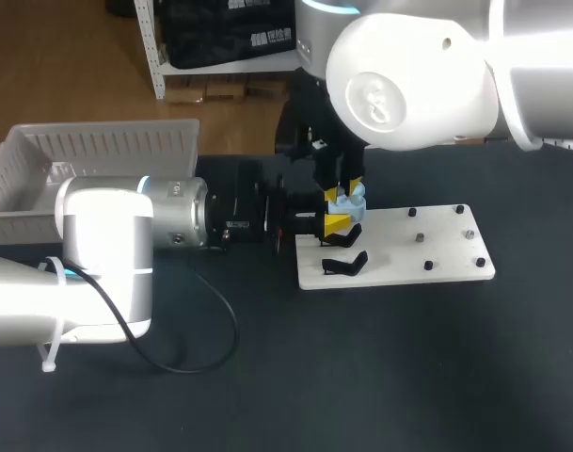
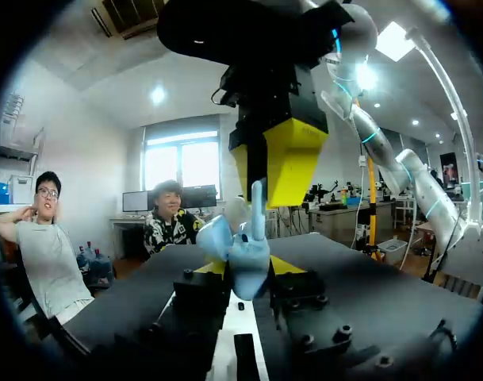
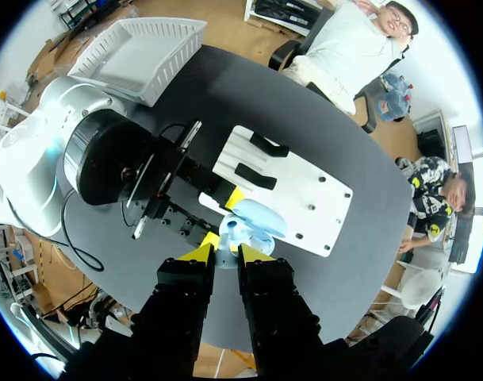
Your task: Pick up each earbud case from the left stands, insert the matching earbuds, close the lid, and place the case in the box.
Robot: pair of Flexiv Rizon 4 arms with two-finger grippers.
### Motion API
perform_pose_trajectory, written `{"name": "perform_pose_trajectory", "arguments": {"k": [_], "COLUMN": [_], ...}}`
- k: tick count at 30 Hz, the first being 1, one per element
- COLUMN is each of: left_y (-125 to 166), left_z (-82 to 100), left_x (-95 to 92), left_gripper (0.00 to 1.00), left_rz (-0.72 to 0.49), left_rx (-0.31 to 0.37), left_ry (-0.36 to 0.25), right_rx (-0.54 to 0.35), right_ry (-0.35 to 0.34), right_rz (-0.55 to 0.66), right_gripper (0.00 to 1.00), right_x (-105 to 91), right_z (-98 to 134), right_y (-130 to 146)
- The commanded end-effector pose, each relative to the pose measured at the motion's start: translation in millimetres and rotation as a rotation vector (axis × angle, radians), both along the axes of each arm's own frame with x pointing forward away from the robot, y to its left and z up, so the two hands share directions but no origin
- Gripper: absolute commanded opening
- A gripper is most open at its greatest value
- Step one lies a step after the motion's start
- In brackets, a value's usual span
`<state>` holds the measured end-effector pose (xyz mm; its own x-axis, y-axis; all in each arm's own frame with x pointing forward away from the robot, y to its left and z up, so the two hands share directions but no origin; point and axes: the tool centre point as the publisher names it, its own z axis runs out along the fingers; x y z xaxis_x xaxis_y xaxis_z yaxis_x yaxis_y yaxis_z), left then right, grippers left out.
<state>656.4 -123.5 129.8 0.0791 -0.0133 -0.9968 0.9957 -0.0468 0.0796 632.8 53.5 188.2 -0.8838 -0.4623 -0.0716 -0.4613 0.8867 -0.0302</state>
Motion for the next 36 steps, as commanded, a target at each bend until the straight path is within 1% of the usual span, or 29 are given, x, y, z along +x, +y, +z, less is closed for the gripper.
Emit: {"name": "perform_pose_trajectory", "arguments": {"k": [1,19,36], "left_y": [-0.3,-0.3,-0.3], "left_z": [-1.3,-1.3,-1.3], "left_x": [-0.3,-0.3,-0.3], "left_gripper": [0.0,0.0,0.0], "left_rz": [0.003,0.003,0.003], "left_rx": [-0.005,-0.005,-0.005], "left_ry": [-0.004,-0.004,-0.004], "right_rx": [-0.001,-0.009,-0.006], "right_ry": [-0.002,-0.003,-0.009], "right_rz": [-0.001,0.005,0.013], "right_gripper": [0.0,0.0,0.0], "right_x": [1.3,3.3,4.0], "right_z": [-1.5,-5.7,-8.6], "right_y": [-1.4,-4.1,-1.2]}}
